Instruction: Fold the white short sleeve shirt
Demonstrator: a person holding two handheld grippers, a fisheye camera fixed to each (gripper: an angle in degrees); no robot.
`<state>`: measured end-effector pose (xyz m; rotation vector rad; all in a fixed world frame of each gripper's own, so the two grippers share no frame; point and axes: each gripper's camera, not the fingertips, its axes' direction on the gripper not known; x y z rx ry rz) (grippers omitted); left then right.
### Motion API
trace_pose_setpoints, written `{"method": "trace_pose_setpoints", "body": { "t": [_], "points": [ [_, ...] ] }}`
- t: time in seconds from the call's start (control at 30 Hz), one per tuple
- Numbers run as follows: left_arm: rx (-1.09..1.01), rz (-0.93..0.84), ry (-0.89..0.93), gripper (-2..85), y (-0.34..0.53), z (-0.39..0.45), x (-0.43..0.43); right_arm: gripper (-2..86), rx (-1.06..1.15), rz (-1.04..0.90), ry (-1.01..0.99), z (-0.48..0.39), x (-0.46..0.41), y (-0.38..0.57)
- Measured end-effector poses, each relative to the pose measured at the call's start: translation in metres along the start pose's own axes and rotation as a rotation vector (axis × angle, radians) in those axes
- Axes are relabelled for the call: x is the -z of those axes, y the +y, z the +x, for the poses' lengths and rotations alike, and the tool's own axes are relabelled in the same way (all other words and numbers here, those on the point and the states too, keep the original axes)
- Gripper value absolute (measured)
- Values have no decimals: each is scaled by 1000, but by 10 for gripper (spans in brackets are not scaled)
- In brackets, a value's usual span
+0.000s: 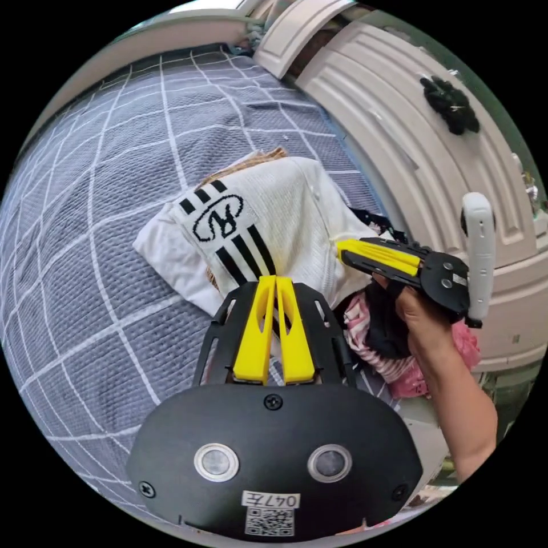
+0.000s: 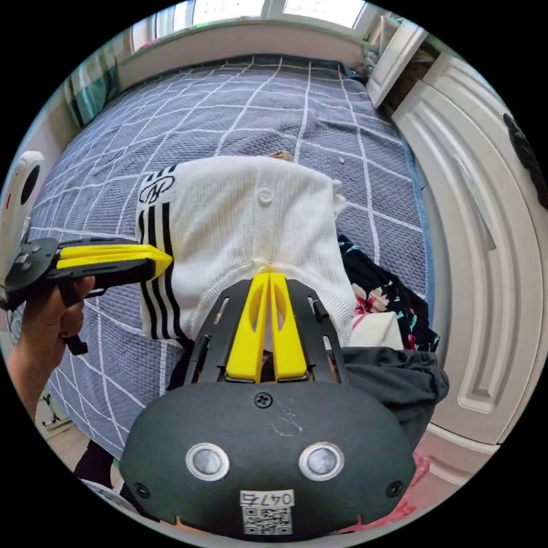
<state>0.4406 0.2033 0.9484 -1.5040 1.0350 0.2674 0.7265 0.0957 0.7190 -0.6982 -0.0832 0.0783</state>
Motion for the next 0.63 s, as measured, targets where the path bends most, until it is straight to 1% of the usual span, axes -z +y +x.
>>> {"method": "trace_pose_setpoints", "body": {
  "t": [0.03,0.1,0.13,0.17,0.2,0.23,0.27,0.3,0.33,0.4,0.43,0.5,0.53,0.6,0.63],
  "points": [
    [-6,17,17,-8,6,-5,5,-8,0,30,30,0,6,7],
    [0,144,66,-8,40,-27,39,-7,-21,158,57,1,31,25],
    [-6,179,95,-8,52,-32,50,-5,-35,292,33,1,56,47],
    [-36,238,157,-8,80,-41,74,-1,-18,416,-29,-4,81,76],
    [-73,276,190,-8,114,-48,97,0,-3,468,-61,-8,92,92],
    [-97,285,194,-8,133,-52,108,2,37,545,-130,-18,111,126],
    [-129,293,178,-8,173,-59,128,3,68,587,-197,-31,126,162],
    [-139,282,149,-8,214,-68,145,4,80,598,-225,-39,131,180],
    [-138,272,136,-8,235,-73,152,3,100,603,-264,-55,139,214],
    [-78,224,99,-8,317,-102,175,0,105,597,-294,-82,142,261],
    [-49,212,89,-8,337,-111,180,-2,107,576,-313,-103,138,288],
    [82,201,34,-8,419,-147,199,-4,124,513,-351,-136,128,319],
    [116,203,18,-8,439,-156,204,-5,129,477,-381,-157,122,335],
    [239,232,-34,-8,518,-188,218,-9,143,472,-417,-191,115,356],
    [261,239,-36,-8,536,-195,219,-10,164,465,-428,-214,110,368]
  ]
}}
